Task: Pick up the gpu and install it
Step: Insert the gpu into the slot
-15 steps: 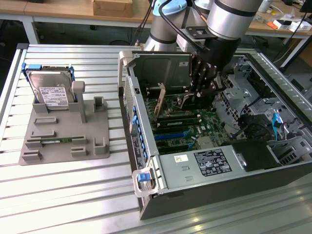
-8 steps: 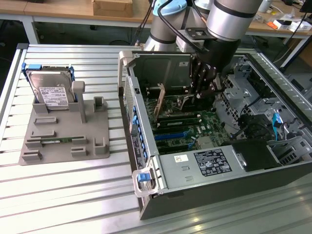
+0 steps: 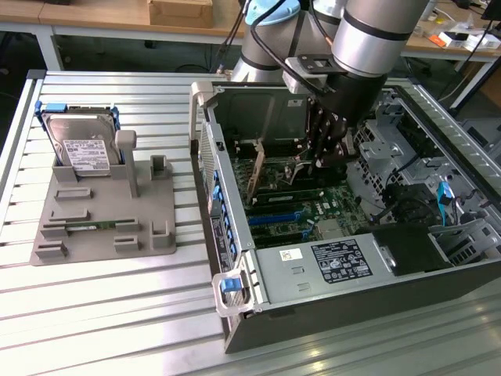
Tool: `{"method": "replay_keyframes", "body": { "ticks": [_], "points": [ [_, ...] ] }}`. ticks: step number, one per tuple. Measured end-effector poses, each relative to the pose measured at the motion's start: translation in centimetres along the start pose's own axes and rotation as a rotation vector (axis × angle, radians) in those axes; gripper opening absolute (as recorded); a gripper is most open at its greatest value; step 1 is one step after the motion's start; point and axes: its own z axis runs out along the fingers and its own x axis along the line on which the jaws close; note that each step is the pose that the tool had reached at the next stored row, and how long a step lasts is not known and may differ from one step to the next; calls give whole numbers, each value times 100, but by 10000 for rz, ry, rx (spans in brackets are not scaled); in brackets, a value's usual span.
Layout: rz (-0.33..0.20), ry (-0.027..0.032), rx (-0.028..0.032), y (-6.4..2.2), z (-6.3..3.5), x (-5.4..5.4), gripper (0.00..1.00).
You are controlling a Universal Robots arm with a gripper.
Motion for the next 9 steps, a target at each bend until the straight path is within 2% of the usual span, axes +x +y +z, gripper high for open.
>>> {"method": "replay_keyframes", "body": {
  "ticks": [4,9],
  "points": [
    [-1,9,0,43,78,75,26],
    [1,8,0,86,193,89,26]
  ]
}}
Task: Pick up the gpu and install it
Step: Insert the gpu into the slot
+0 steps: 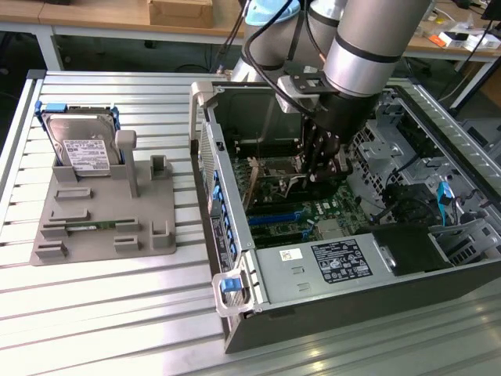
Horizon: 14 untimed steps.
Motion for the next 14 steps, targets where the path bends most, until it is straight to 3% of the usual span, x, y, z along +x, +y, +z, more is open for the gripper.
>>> {"method": "replay_keyframes", "body": {
  "ticks": [5,14],
  "points": [
    [-2,9,-1,59,92,8,26],
    [0,30,1,96,127,64,26]
  ]
}}
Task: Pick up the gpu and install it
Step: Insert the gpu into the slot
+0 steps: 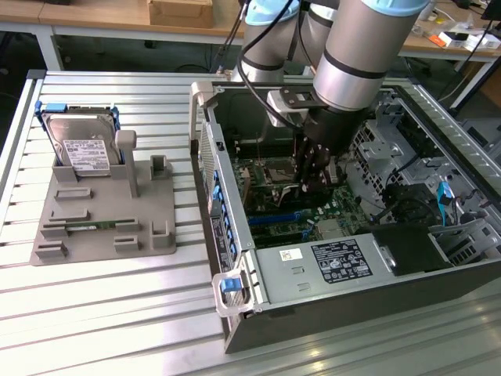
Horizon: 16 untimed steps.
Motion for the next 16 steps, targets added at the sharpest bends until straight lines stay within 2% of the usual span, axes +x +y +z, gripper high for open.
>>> {"method": "replay_keyframes", "body": {
  "ticks": [4,6,10,16],
  "points": [
    [-1,-2,1,34,14,38,26],
    [-1,4,0,55,61,38,26],
    [-1,9,0,144,119,38,26],
    [-1,19,0,164,180,35,26]
  ]
}}
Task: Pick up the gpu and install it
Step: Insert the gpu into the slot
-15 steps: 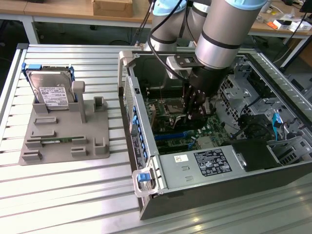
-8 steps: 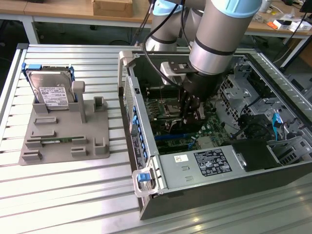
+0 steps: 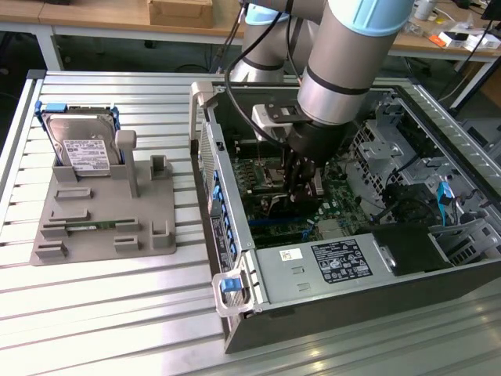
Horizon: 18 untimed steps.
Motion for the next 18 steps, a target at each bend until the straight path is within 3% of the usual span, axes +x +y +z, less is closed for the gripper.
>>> {"method": "replay_keyframes", "body": {
  "ticks": [18],
  "points": [
    [68,1,9,50,30,-39,26]
  ]
}}
